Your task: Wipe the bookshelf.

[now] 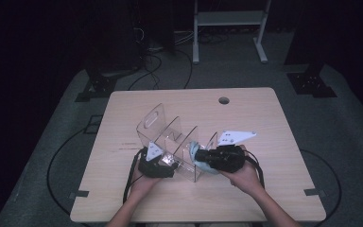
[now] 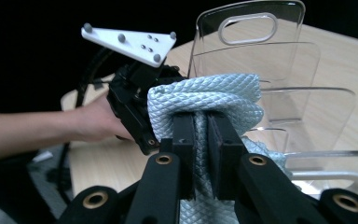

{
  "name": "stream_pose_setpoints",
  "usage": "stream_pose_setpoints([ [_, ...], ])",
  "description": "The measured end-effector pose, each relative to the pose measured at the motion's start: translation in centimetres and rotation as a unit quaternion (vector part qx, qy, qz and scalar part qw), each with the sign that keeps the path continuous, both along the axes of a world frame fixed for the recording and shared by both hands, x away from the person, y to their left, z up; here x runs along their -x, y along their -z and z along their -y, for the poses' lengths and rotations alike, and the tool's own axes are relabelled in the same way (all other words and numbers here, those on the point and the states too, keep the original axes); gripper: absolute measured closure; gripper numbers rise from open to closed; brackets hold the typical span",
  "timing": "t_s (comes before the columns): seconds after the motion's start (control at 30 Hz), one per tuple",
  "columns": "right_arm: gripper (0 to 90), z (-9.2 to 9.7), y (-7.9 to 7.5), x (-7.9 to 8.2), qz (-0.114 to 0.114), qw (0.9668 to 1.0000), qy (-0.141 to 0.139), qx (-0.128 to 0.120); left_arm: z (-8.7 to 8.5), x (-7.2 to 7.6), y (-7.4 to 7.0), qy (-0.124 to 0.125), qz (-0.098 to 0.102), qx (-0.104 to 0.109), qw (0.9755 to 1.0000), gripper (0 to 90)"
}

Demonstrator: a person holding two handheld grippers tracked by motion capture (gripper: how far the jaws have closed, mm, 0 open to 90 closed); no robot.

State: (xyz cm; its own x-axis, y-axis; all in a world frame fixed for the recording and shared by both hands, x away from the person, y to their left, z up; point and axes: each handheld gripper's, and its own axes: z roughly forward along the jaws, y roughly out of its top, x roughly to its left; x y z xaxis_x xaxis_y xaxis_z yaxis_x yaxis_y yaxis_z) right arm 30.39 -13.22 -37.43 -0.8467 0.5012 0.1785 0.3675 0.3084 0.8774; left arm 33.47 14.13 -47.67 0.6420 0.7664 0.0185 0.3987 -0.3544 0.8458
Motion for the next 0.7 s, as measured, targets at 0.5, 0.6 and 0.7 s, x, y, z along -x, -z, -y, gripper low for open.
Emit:
stream_pose_setpoints([
  [0.5, 82.1, 0.1, 0.1, 0.6, 0.018, 0.9998, 0.009, 0.004, 0.1, 0.0, 0.0, -0.001, 0.0, 0.0, 1.0, 7.2],
  [0.6, 82.1, 1.2, 0.0, -0.4, 0.016, 0.9991, 0.039, -0.004, 0.1, 0.0, 0.0, -0.003, -0.001, 0.003, 1.0, 7.2],
  [0.7, 82.1, 0.7, 0.1, 0.2, 0.02, 0.9994, 0.029, 0.001, 0.1, 0.0, 0.0, -0.001, 0.0, 0.001, 1.0, 7.3],
])
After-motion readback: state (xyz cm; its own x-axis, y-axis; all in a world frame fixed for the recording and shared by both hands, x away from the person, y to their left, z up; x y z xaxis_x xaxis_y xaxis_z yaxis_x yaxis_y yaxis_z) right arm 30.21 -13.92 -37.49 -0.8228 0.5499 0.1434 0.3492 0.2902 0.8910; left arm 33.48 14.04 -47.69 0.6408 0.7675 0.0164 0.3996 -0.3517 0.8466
